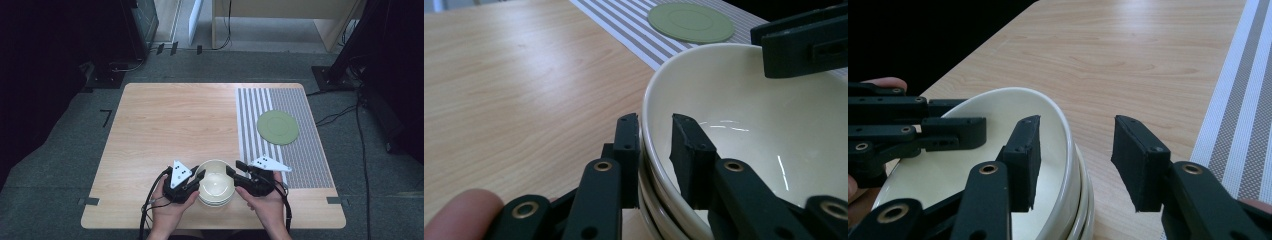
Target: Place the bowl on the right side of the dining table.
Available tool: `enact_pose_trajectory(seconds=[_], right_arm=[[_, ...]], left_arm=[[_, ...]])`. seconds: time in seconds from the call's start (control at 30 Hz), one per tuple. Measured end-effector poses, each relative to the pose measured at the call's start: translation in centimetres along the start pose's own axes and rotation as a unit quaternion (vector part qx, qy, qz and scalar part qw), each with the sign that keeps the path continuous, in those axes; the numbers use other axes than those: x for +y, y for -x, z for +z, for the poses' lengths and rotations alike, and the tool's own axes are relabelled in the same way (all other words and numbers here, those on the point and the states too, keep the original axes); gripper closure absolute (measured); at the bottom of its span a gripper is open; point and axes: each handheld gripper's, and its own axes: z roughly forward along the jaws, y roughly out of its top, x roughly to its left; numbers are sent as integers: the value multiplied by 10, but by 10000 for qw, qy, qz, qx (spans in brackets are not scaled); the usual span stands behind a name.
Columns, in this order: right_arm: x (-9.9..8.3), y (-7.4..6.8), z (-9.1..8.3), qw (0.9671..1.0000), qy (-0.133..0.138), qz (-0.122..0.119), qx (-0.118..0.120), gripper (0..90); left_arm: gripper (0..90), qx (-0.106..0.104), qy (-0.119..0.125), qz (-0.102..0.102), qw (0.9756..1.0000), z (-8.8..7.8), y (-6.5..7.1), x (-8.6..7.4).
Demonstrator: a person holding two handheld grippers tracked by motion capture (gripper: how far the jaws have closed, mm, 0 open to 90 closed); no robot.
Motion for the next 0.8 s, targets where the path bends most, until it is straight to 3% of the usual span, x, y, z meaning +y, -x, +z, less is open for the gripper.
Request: enact_pose_trajectory(seconds=[0.1, 0.17, 0.6, 0.8], right_arm=[[-2, -1, 0, 10000, -12, 25, -60, 571], [-3, -2, 1, 10000, 4, 16, -27, 582], [-10, -7, 5, 9999, -94, -106, -97, 606], [-12, -5, 6, 9998, -79, -96, -141, 612]], left_arm=[[815, -20, 117, 2, 9999, 0, 2, 3], [836, 27, 149, 158, 9998, 2, 5, 4], [847, 236, 376, 582, 9973, -1, 12, 8], [849, 403, 616, 928, 9930, -5, 18, 9]])
